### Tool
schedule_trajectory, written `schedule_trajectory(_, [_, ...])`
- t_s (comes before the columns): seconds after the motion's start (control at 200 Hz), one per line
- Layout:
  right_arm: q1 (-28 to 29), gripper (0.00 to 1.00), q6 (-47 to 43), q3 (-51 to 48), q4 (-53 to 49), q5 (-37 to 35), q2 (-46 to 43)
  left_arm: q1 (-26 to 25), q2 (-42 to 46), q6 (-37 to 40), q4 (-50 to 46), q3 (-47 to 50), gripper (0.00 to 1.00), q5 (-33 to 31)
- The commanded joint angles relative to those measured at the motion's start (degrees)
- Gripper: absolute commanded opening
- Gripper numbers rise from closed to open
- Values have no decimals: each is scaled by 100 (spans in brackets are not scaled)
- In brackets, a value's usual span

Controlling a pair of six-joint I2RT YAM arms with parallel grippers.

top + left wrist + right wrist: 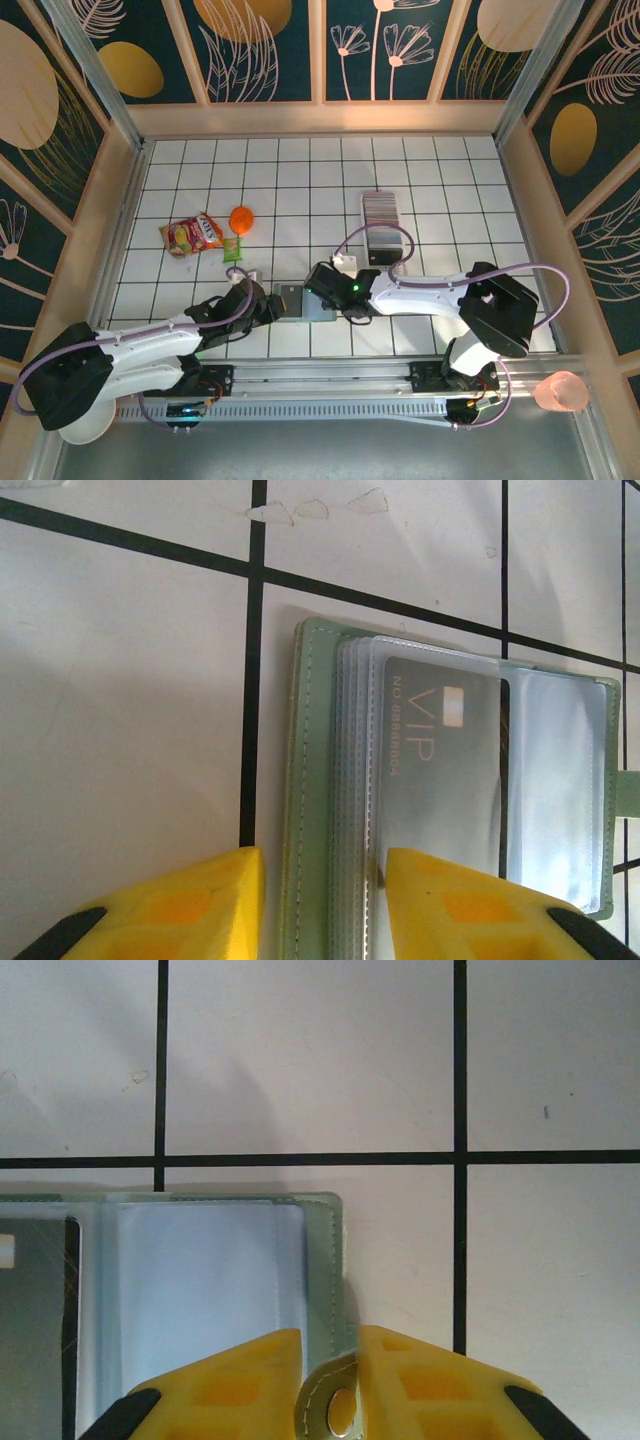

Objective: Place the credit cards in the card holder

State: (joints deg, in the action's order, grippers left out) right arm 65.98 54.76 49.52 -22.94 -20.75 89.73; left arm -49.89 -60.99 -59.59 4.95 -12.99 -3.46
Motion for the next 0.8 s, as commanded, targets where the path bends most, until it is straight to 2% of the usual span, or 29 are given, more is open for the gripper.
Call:
schedule_trajectory(0.0, [-41,20,170,-36,-293,-296,-178,-19,-71,73,50,-113,36,63])
schedule_trajectory(0.45, [-66,16,309,-239,-260,-405,-503,-18,-105,61,58,-109,37,39])
schedule_trajectory(0.566, [-76,8,327,-290,-217,-396,-514,-7,-149,60,59,-123,37,65])
schedule_trajectory(0.796, [-101,2,379,-424,-169,-358,-546,-13,-194,66,74,-151,38,84])
